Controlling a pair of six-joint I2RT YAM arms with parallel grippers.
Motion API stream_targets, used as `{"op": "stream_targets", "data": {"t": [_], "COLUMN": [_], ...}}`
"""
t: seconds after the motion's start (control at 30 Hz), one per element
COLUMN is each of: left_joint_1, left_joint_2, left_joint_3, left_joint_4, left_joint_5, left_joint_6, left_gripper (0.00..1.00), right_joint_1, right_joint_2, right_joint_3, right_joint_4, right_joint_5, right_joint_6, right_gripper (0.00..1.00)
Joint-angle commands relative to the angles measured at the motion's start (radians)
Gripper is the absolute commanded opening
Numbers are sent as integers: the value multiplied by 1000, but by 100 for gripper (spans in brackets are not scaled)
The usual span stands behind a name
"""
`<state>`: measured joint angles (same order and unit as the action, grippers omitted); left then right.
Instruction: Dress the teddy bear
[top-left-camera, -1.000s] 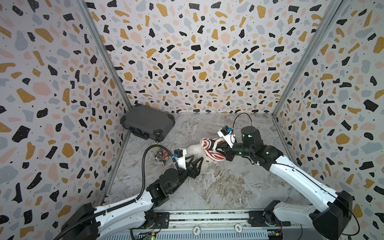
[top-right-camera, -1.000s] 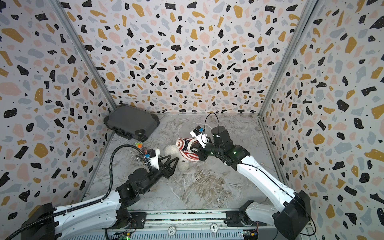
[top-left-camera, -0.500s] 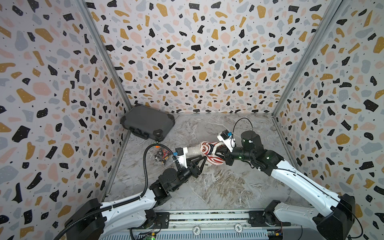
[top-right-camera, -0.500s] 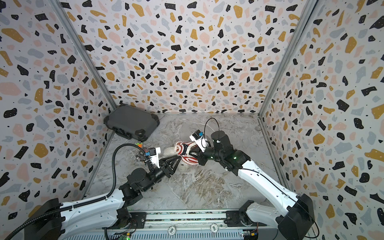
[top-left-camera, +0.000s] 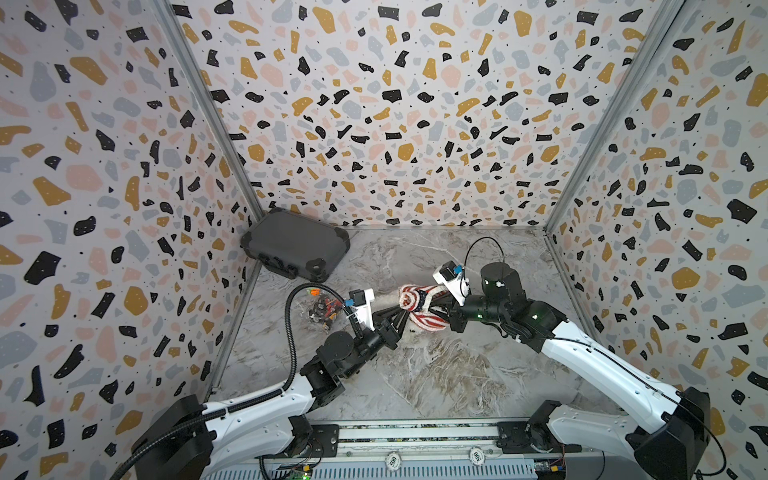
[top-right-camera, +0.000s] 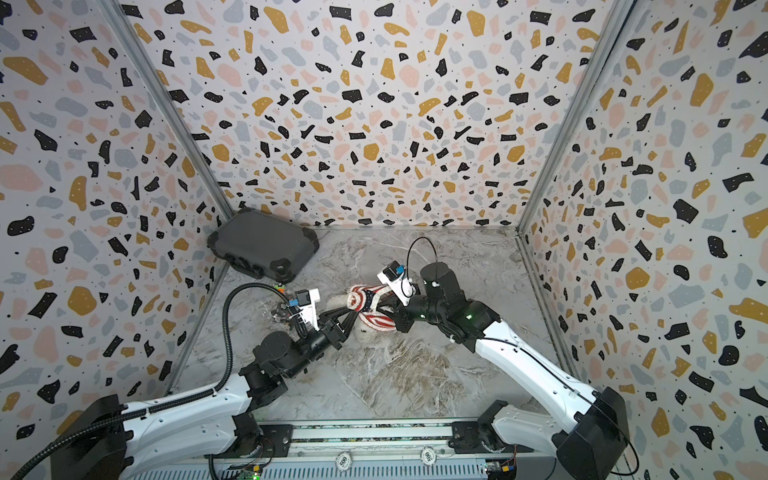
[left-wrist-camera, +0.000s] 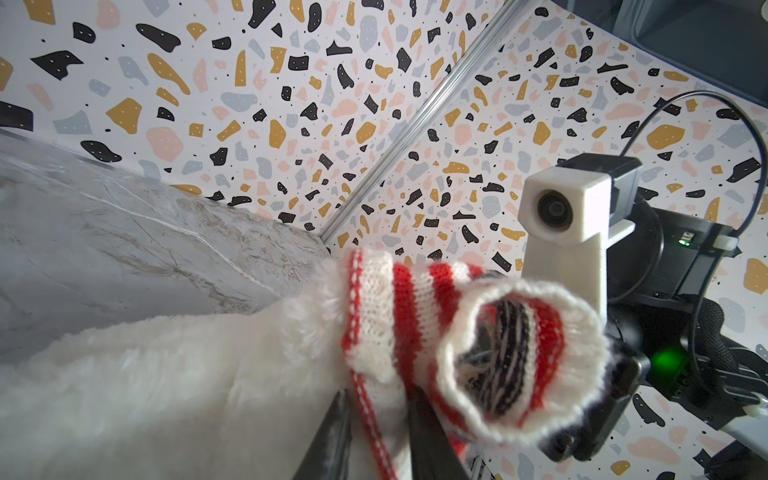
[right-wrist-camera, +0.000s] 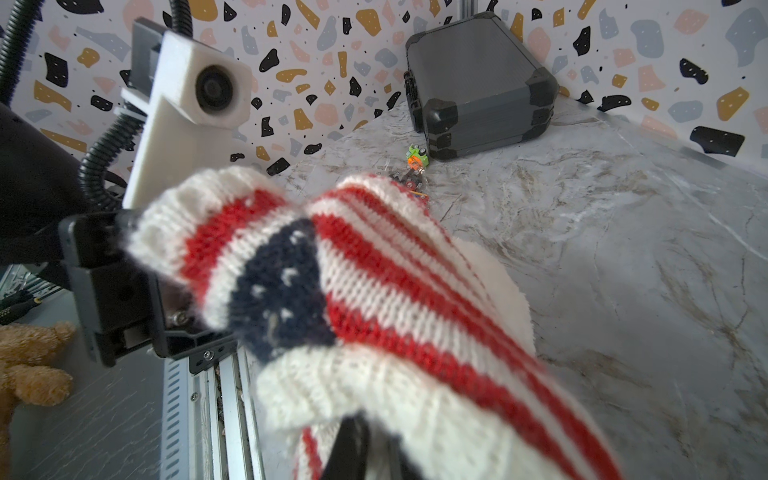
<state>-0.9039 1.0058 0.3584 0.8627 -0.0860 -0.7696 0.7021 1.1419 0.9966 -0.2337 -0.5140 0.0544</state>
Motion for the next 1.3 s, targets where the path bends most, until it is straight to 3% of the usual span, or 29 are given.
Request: {"op": "stream_targets", "data": {"t": [0.0, 0.17, 0.53, 0.87, 1.27], "left_joint_1": [7, 8, 24, 34, 34], "left_joint_2": [8, 3, -70, -97, 12], "left_joint_3": [34, 36, -39, -42, -47], "left_joint_4": [64, 36, -115, -275, -93], "left_joint_5": [12, -8, -76, -63, 93], "left_joint_6": [23, 24, -4, 45, 55], "left_gripper": [23, 0, 0, 0, 0], "right_joint_1": [13, 14, 16, 16, 22], "right_joint_2": [-24, -39, -71, -84, -43], "right_joint_3": [13, 17, 20, 12, 16], "right_joint_4": [-15, -25, -24, -21, -66], "right_joint_5": [-8, 1, 48, 60, 21], "right_joint_6": [-8, -8, 19, 46, 28], "right_gripper": [0, 0, 0, 0, 7]}}
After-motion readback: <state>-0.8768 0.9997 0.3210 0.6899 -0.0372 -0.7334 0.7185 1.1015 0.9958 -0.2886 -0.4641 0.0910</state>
